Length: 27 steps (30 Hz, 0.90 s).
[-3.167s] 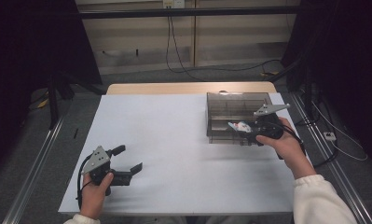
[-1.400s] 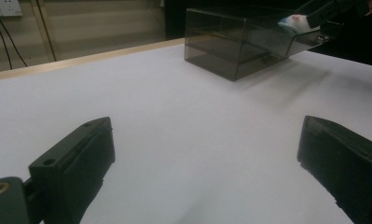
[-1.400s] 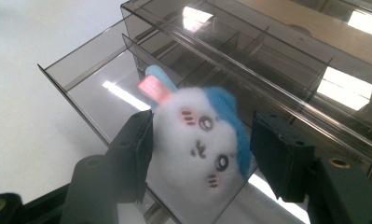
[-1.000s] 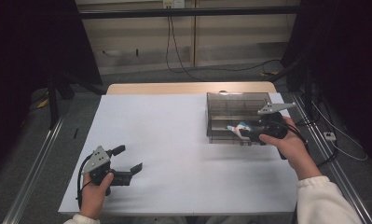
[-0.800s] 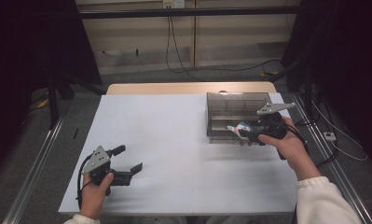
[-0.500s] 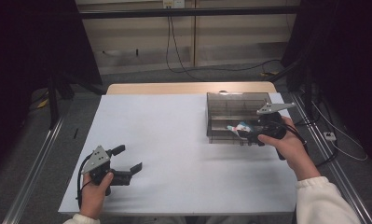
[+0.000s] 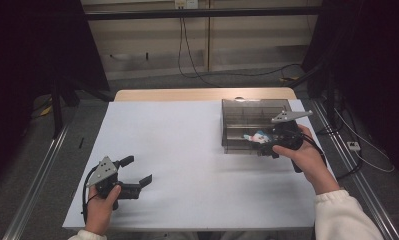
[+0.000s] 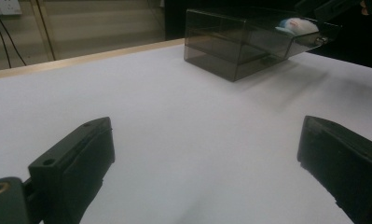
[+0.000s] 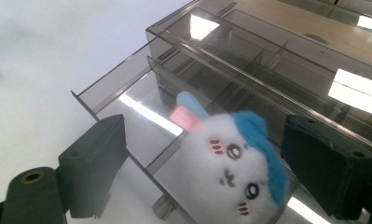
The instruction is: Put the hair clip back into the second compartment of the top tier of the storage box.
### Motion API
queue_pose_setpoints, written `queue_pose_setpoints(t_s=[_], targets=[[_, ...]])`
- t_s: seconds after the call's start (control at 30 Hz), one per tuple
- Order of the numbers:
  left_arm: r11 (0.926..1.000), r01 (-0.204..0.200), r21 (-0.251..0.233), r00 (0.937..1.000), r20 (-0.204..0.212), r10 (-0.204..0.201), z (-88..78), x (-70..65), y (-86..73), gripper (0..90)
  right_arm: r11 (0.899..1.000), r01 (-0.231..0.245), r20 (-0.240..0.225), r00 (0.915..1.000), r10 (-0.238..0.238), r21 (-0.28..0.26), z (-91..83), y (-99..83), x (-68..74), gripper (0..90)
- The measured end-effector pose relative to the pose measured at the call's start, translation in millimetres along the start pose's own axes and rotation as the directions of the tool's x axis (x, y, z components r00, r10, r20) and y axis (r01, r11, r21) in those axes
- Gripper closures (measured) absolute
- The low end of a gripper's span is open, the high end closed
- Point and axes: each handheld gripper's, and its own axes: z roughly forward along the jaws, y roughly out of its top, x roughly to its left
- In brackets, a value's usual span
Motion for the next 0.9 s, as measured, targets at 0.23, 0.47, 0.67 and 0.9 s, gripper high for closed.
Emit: queue_pose_setpoints(t_s=[0.23, 0.47, 0.67, 0.9], targets=[[1.0000, -0.003, 0.004, 1.0000, 0.001, 0.003, -0.3, -0.3, -0.4, 3.9, 1.000, 0.010, -0.022, 0.9997, -0.010, -0.011, -0.4, 1.9, 7.0, 13.8], [1.0000, 0.000, 0.001, 1.0000, 0.003, 0.000, 0.6, -0.3, 0.2, 4.0, 1.000, 0.019, -0.031, 0.9993, -0.020, -0.024, -0.1, 2.3, 13.3, 13.5], [1.0000, -0.004, 0.002, 1.0000, 0.002, 0.004, 0.3, -0.2, 0.0, 4.0, 0.999, 0.027, -0.049, 0.9984, -0.028, -0.032, -0.9, 1.7, 19.7, 13.6], [1.0000, -0.006, 0.004, 1.0000, 0.002, 0.006, -0.4, -0.5, 0.0, 4.0, 0.998, 0.040, -0.076, 0.9962, -0.044, -0.043, 0.2, 3.6, 29.1, 13.5]])
